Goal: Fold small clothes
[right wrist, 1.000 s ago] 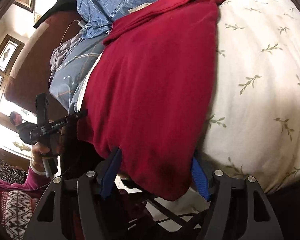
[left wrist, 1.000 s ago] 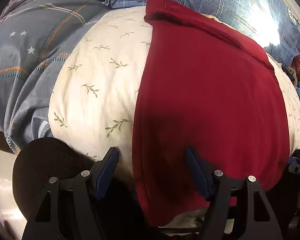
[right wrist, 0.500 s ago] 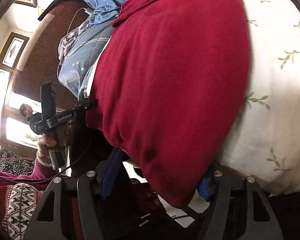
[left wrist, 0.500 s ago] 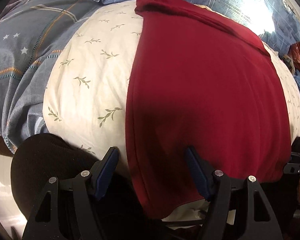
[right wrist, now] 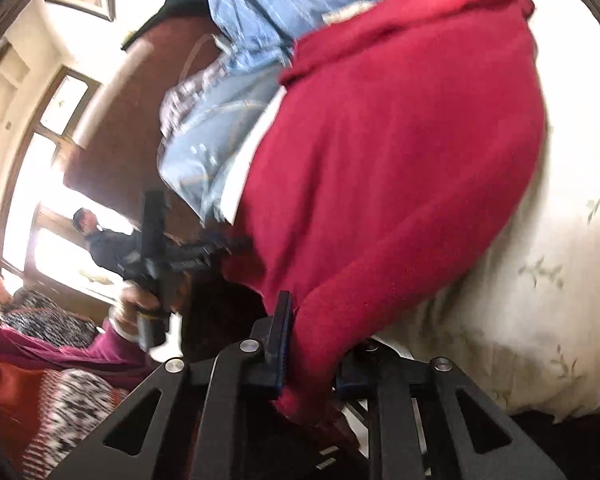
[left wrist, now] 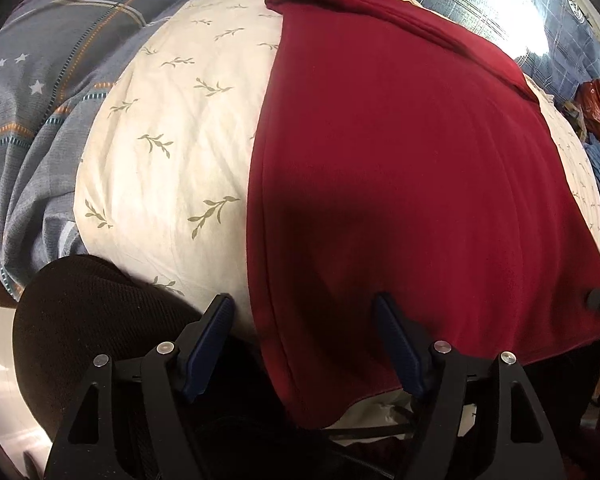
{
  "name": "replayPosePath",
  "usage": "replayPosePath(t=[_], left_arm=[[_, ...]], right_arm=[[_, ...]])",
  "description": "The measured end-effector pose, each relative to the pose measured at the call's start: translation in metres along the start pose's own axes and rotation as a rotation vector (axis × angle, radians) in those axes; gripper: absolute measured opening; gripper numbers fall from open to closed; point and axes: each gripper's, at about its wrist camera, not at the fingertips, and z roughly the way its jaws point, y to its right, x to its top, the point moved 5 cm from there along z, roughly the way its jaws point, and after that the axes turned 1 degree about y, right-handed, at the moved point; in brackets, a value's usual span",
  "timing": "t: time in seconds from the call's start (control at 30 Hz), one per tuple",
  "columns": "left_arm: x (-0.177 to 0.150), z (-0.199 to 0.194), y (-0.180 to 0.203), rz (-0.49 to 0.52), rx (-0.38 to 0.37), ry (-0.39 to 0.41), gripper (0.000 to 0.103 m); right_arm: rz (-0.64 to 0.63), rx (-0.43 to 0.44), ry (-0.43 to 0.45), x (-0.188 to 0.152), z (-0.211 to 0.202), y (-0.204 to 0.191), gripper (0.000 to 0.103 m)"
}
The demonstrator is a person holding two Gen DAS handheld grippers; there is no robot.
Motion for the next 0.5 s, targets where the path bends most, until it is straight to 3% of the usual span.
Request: replayPosePath(t=[0.07, 0.17, 0.2, 0.23, 0.27, 0.3, 0.5], left_arm=[[0.001, 0.0, -0.002, 0.005, -0.002, -0.002, 0.071], [0.001, 0.0, -0.003, 0.015, -0.003, -0.001, 0.057], [0.001, -0.002, -0.004, 0.011, -0.014, -0.002, 0.044], [0.001, -0.004, -0.006, 0.005, -0.022, -0.003, 0.023], [0.001, -0.006, -0.008, 0.0, -0.022, -0.002, 0.011], [0.002, -0.009, -0.01, -0.01, -0.038, -0.001, 0.006], [0.023, -0.035, -0.003, -0.007, -0.113, 0.046, 0.005]], right_arm=[[0.007, 0.006, 0.029, 0.007, -0.006, 0.0, 0.015], [0.018, 0.007, 0.057, 0.012, -0.011, 0.002, 0.014], [0.024, 0.012, 0.066, 0.014, -0.014, 0.004, 0.014], [0.03, 0.02, 0.076, 0.015, -0.016, 0.006, 0.014], [0.035, 0.03, 0.086, 0.017, -0.017, 0.006, 0.014], [0.037, 0.044, 0.096, 0.019, -0.019, 0.005, 0.014], [0.028, 0.065, 0.161, 0.037, -0.029, -0.002, 0.014]])
